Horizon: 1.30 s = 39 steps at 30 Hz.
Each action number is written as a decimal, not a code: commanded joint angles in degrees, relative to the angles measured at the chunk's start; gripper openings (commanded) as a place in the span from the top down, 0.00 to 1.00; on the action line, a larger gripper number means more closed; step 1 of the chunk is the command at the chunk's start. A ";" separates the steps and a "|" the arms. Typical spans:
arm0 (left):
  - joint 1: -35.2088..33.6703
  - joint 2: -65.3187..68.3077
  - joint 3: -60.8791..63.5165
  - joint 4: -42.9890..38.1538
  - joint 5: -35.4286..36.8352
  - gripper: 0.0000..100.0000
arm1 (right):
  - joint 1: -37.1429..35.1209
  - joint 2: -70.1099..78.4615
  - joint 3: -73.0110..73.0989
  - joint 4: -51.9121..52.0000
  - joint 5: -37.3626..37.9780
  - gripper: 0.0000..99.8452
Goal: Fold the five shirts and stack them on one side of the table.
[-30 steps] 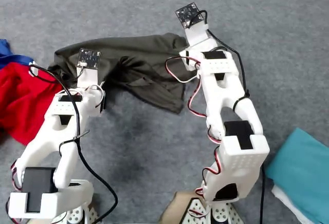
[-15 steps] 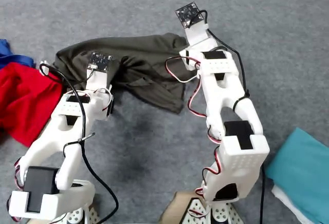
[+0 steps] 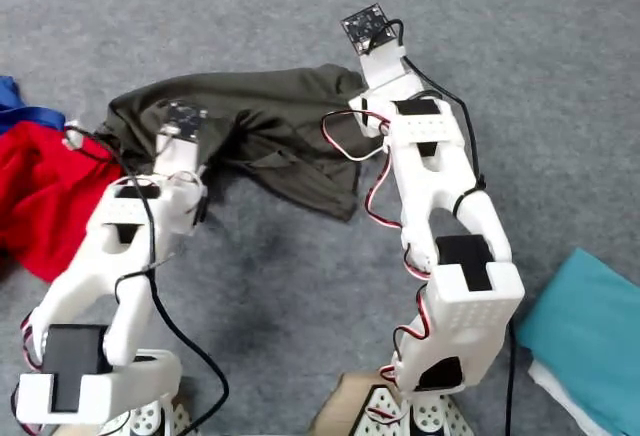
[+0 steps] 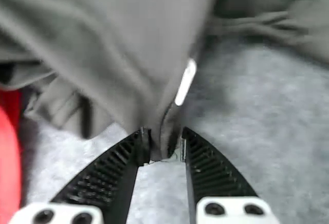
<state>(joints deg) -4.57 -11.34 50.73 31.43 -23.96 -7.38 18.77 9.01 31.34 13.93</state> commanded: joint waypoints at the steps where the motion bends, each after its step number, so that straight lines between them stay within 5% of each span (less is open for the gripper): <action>1: -3.25 0.92 -1.49 -1.58 -0.18 0.89 | 0.31 -0.40 -0.31 -1.23 0.53 0.99; 14: -1.58 6.73 -9.05 -2.02 4.75 0.98 | 0.22 -0.40 -0.31 -1.23 0.53 0.99; 21: -0.79 2.24 -23.03 13.98 13.71 0.98 | 0.31 -1.98 -0.75 0.26 0.53 0.99; 30: -3.78 -4.35 -47.82 33.49 17.14 0.98 | -0.31 -20.18 -12.62 20.04 1.85 1.00; 39: -5.89 -4.62 -72.62 48.97 17.23 0.98 | -0.04 -35.03 -45.23 45.89 0.97 1.00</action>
<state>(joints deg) -9.67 -13.80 -12.13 76.35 -7.08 -7.47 -11.30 -22.29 71.25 15.16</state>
